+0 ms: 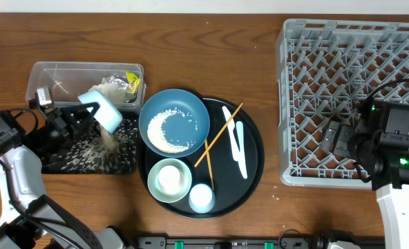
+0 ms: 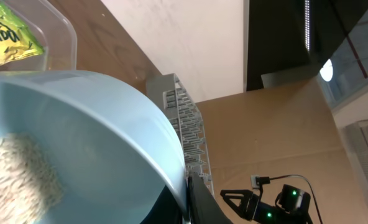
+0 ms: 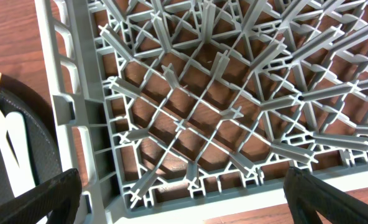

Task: Sort waste into correct bins and load items into the dishwasher rack
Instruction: 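Tilt the white bowl with the left gripper, pouring rice onto black tray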

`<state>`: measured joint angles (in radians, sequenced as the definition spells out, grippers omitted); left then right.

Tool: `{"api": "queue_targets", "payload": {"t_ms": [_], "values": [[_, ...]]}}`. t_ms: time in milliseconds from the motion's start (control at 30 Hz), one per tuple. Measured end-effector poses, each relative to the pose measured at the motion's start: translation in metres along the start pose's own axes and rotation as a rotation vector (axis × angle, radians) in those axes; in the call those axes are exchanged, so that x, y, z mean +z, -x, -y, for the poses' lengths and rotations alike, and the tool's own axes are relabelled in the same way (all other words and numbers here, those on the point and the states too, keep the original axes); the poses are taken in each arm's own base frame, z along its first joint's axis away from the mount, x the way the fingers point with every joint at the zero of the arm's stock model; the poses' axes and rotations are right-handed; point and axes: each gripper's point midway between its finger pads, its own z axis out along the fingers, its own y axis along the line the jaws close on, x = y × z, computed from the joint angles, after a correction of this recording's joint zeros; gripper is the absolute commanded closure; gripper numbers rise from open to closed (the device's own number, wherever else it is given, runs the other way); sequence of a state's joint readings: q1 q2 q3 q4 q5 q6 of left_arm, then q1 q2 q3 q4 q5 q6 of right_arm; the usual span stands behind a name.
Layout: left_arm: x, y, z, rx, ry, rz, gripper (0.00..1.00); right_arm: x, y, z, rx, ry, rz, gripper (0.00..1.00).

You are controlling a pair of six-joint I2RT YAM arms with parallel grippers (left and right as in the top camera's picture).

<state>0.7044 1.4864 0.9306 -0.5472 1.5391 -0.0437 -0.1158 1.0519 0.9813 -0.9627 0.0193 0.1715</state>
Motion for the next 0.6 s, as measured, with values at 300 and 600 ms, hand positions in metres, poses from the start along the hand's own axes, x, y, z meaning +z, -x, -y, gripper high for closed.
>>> {"api": "queue_targets", "payload": {"t_ms": [300, 600], "values": [[0.0, 0.001, -0.005, 0.004, 0.027, 0.004, 0.94, 0.0, 0.0, 0.0, 0.0, 0.0, 0.0, 0.01], [0.0, 0.003, -0.012, 0.006, 0.068, 0.01, 0.94, 0.0, 0.0, 0.0, 0.0, 0.0, 0.0, 0.01]]}}
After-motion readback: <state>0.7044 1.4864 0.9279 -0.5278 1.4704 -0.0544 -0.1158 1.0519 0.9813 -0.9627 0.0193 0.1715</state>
